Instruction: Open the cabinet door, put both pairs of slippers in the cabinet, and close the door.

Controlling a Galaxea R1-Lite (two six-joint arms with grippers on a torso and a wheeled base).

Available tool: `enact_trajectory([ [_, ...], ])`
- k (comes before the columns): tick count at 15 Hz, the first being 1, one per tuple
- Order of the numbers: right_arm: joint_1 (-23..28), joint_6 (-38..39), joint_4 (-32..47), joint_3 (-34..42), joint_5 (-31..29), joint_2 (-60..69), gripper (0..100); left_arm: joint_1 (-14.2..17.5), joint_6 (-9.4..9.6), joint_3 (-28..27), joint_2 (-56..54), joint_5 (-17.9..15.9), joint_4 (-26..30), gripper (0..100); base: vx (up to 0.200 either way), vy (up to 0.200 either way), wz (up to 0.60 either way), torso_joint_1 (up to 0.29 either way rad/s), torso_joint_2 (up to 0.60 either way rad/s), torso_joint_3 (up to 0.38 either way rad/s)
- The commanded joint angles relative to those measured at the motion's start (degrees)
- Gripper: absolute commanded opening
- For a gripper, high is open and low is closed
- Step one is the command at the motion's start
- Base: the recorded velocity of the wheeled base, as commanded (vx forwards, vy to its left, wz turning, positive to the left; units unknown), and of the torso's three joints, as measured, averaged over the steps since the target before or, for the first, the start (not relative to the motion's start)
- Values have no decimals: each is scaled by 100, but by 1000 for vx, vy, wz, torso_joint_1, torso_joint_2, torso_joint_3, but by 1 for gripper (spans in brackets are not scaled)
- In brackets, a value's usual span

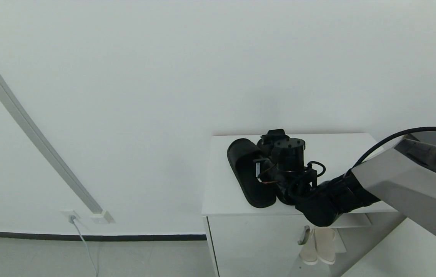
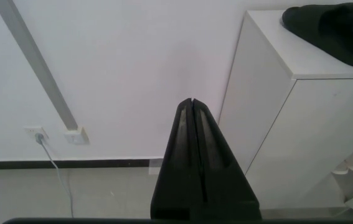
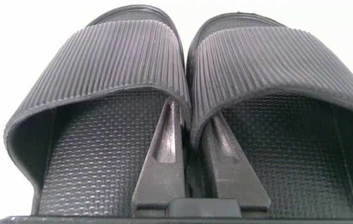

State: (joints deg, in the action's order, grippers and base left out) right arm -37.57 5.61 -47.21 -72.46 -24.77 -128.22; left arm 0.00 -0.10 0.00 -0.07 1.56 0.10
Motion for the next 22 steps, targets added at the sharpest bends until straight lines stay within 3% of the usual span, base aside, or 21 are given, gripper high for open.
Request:
enact_trajectory([
  [1,-5,2,-16,83,-1,166,0,0,1,0,7,2,-1,0,0,0,0,0,0,0],
  [4,-31,11,-16,716,227,834,0,0,1,0,7,2,-1,0,0,0,0,0,0,0],
  [10,-453,63,-95,3036,377,2609,0,0,27,0,7,-15,-1,0,0,0,0,0,0,0],
  [15,-963,107,-51,3300,341,2750,0,0,1,0,7,11,-1,0,0,0,0,0,0,0],
  [22,-1059,107,-69,3291,315,2715,0,0,1,0,7,2,-1,0,0,0,0,0,0,0],
])
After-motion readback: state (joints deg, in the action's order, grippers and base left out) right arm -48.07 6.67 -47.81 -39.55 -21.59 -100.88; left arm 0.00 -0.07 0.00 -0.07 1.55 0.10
